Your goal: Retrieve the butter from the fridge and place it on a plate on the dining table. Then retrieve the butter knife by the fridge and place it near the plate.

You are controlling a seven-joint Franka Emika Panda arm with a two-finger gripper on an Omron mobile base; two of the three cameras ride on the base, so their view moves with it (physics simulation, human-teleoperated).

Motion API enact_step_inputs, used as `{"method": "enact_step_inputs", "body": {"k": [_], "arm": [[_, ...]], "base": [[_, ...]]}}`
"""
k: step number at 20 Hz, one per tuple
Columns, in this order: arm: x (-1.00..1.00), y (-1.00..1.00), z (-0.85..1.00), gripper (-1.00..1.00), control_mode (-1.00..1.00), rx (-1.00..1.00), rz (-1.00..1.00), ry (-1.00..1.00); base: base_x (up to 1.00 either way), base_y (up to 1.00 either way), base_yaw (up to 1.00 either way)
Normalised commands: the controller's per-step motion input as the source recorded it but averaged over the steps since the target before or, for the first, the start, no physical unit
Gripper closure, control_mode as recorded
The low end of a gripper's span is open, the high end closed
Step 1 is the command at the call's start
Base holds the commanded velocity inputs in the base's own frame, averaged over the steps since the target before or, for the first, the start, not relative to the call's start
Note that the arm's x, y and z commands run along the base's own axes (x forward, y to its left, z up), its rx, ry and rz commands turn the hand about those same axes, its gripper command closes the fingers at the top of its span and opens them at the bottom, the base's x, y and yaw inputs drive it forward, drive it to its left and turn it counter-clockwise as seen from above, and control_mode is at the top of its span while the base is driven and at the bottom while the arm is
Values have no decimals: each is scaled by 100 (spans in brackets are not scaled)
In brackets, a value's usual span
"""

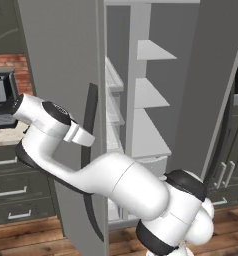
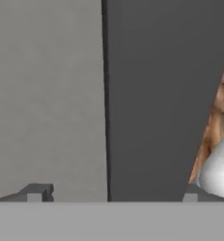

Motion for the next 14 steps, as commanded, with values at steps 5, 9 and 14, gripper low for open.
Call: {"method": "enact_step_inputs", "body": {"k": [5,9,14], "arm": [[-4,0,0,-100,-100,-1,4,2],[0,0,0,-100,-100,-3,0,3],[0,0,0,-100,-100,0,0,0]], "base": [[0,0,0],[0,0,0],[0,0,0]]}}
